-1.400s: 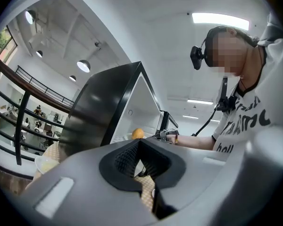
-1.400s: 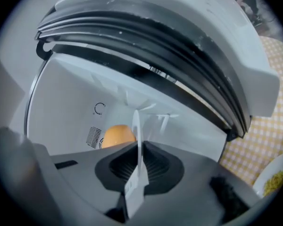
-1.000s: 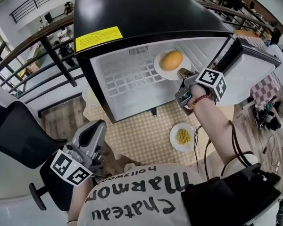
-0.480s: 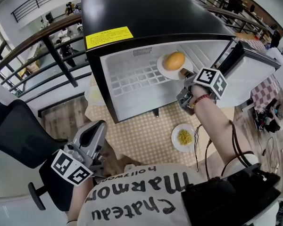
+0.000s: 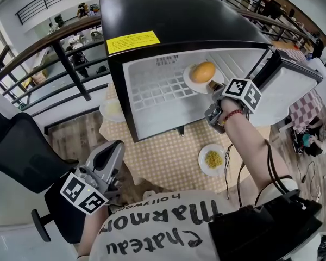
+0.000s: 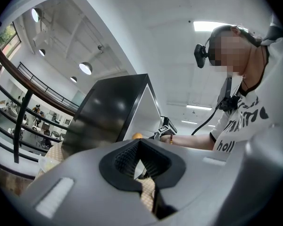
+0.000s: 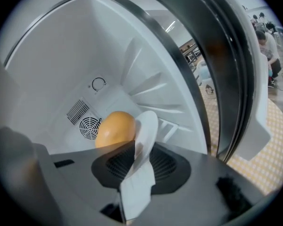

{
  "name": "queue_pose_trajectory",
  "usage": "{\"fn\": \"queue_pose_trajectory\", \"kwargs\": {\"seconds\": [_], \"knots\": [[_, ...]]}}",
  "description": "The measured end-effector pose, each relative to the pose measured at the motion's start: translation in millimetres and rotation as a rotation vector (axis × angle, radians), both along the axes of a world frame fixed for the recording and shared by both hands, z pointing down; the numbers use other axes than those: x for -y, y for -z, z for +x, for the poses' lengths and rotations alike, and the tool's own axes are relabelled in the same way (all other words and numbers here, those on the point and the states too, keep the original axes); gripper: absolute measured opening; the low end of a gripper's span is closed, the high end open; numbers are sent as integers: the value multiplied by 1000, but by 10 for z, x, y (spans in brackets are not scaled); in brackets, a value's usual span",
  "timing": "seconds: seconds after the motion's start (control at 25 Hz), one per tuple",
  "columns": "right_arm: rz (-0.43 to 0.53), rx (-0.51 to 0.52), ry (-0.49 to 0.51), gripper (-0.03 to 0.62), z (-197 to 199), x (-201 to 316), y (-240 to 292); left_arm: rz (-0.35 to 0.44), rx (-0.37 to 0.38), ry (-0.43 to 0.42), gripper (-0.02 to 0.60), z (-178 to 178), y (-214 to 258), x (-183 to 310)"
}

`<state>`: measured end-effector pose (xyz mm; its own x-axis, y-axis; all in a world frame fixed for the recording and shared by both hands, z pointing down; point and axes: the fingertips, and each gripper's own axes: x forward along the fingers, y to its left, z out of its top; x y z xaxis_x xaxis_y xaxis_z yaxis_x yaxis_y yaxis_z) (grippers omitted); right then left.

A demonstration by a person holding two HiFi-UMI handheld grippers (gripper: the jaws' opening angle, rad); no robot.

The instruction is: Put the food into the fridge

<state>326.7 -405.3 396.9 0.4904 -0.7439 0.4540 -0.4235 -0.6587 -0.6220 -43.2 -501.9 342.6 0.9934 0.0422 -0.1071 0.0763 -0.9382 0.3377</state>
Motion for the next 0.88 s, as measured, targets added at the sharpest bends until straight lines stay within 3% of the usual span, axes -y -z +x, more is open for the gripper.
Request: {"fn": "queue_pose_trajectory", "kwargs": {"seconds": [0.88], "knots": [[-216,-55,-34,177,-16,-67,-85,-5,-5,25,6,-129,-5,-11]]}}
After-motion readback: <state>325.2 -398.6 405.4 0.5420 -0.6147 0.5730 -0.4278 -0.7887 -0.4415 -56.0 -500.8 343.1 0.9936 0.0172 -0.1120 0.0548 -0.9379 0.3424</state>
